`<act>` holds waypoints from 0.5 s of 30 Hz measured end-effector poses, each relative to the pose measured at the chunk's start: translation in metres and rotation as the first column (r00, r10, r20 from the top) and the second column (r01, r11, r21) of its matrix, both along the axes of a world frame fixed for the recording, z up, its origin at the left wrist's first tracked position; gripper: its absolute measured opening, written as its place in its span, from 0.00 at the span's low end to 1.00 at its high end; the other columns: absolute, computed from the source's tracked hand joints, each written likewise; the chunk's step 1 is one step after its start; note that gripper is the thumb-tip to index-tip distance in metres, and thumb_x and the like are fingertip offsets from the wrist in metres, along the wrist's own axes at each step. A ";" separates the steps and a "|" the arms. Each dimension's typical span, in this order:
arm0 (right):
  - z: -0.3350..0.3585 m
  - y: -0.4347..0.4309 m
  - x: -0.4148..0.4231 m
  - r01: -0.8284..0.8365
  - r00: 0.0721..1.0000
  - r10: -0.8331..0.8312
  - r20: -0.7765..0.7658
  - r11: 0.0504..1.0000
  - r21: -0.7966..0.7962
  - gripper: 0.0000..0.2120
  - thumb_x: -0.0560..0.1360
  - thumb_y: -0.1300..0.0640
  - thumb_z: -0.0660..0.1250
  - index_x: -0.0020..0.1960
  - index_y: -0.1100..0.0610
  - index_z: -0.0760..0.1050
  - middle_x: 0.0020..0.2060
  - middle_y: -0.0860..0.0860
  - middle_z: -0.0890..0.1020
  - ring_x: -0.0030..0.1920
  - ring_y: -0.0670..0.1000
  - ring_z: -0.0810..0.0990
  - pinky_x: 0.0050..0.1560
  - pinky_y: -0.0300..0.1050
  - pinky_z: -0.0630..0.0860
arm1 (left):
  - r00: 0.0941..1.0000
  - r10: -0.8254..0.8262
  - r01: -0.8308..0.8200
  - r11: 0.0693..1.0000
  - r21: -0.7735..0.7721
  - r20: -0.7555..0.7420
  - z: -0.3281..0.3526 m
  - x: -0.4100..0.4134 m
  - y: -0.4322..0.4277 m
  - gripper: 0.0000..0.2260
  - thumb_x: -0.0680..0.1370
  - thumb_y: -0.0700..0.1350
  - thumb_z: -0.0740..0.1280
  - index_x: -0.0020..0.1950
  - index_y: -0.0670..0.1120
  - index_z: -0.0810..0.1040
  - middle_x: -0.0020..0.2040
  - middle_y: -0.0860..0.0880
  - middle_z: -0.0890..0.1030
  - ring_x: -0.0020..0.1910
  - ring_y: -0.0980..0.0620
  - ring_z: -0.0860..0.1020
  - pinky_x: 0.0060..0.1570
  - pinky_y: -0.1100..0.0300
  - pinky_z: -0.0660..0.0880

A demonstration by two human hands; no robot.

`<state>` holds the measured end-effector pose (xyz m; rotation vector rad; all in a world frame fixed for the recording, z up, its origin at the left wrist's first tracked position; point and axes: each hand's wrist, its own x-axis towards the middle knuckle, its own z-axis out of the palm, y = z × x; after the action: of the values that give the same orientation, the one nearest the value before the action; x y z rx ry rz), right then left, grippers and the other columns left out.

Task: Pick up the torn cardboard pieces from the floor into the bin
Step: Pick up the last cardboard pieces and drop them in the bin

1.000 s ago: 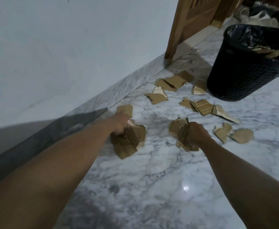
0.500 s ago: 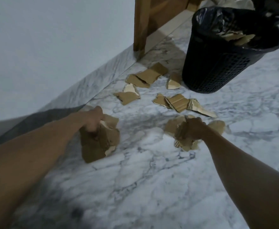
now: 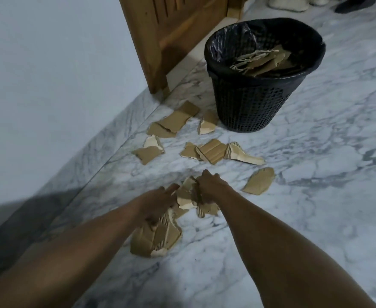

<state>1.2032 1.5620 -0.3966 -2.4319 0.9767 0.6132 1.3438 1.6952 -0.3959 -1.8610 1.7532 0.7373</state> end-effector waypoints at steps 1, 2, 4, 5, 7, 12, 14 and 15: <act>0.002 -0.001 0.000 -0.014 1.000 0.014 -0.014 1.000 -0.010 0.20 0.74 0.58 0.70 0.65 0.56 0.73 0.66 0.55 0.65 0.67 0.63 0.65 0.64 0.61 0.70 | 0.999 0.031 -0.032 0.999 0.033 0.021 0.004 0.000 -0.001 0.41 0.69 0.53 0.77 0.76 0.46 0.61 0.78 0.44 0.44 0.70 0.39 0.62 0.63 0.47 0.73; 0.002 -0.001 0.002 -0.020 1.000 0.019 -0.024 1.000 -0.018 0.19 0.74 0.58 0.70 0.64 0.56 0.74 0.67 0.54 0.64 0.67 0.63 0.63 0.65 0.62 0.68 | 0.999 0.019 -0.021 0.999 0.046 0.049 0.009 -0.004 -0.002 0.42 0.70 0.51 0.77 0.78 0.45 0.59 0.79 0.44 0.40 0.71 0.39 0.62 0.64 0.48 0.72; 0.004 -0.004 0.004 -0.020 0.999 0.020 -0.026 1.000 -0.012 0.21 0.73 0.57 0.73 0.65 0.56 0.75 0.70 0.54 0.61 0.68 0.64 0.60 0.65 0.62 0.66 | 0.998 -0.013 0.010 0.999 0.043 0.068 0.018 -0.013 -0.002 0.37 0.73 0.46 0.75 0.77 0.44 0.61 0.80 0.44 0.41 0.72 0.39 0.61 0.65 0.47 0.71; 0.003 -0.006 0.006 -0.010 1.000 0.010 -0.029 1.000 -0.006 0.24 0.72 0.56 0.75 0.66 0.56 0.74 0.71 0.54 0.58 0.68 0.64 0.59 0.65 0.62 0.67 | 0.996 -0.032 0.029 0.999 0.028 0.078 0.016 -0.013 -0.005 0.33 0.74 0.45 0.74 0.76 0.43 0.63 0.80 0.43 0.42 0.73 0.38 0.60 0.66 0.46 0.71; 0.002 -0.008 0.010 0.034 0.999 -0.033 -0.042 0.999 0.023 0.31 0.72 0.56 0.75 0.71 0.57 0.68 0.74 0.54 0.53 0.72 0.65 0.56 0.67 0.61 0.66 | 0.991 -0.089 0.084 0.995 0.047 0.100 0.015 -0.010 -0.010 0.31 0.74 0.46 0.74 0.74 0.43 0.67 0.79 0.42 0.44 0.74 0.39 0.58 0.67 0.46 0.70; -0.005 -0.005 0.022 0.023 0.998 -0.021 -0.056 0.999 0.030 0.26 0.76 0.60 0.68 0.73 0.60 0.67 0.70 0.59 0.62 0.69 0.65 0.62 0.62 0.60 0.70 | 0.980 -0.172 0.166 0.984 0.066 0.100 0.003 0.002 -0.014 0.36 0.65 0.54 0.80 0.69 0.47 0.73 0.73 0.43 0.56 0.69 0.42 0.62 0.64 0.47 0.72; -0.008 -0.002 0.019 0.057 0.997 -0.055 -0.060 0.998 0.039 0.25 0.77 0.59 0.67 0.72 0.61 0.67 0.67 0.61 0.65 0.67 0.65 0.66 0.62 0.59 0.71 | 0.980 -0.189 0.184 0.980 0.077 0.069 0.004 0.008 -0.013 0.35 0.66 0.55 0.80 0.68 0.47 0.71 0.69 0.44 0.61 0.66 0.43 0.64 0.62 0.48 0.72; -0.007 -0.001 0.016 0.095 0.995 -0.092 -0.048 0.994 0.049 0.24 0.77 0.58 0.66 0.71 0.61 0.67 0.66 0.61 0.67 0.66 0.65 0.67 0.62 0.58 0.71 | 0.978 -0.204 0.199 0.976 0.090 0.052 0.007 0.008 -0.014 0.36 0.66 0.55 0.79 0.69 0.46 0.70 0.68 0.44 0.62 0.65 0.43 0.65 0.61 0.50 0.72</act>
<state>1.2187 1.5613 -0.4041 -2.3220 1.0732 0.6556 1.3515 1.6810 -0.3893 -1.6050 1.8103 0.6578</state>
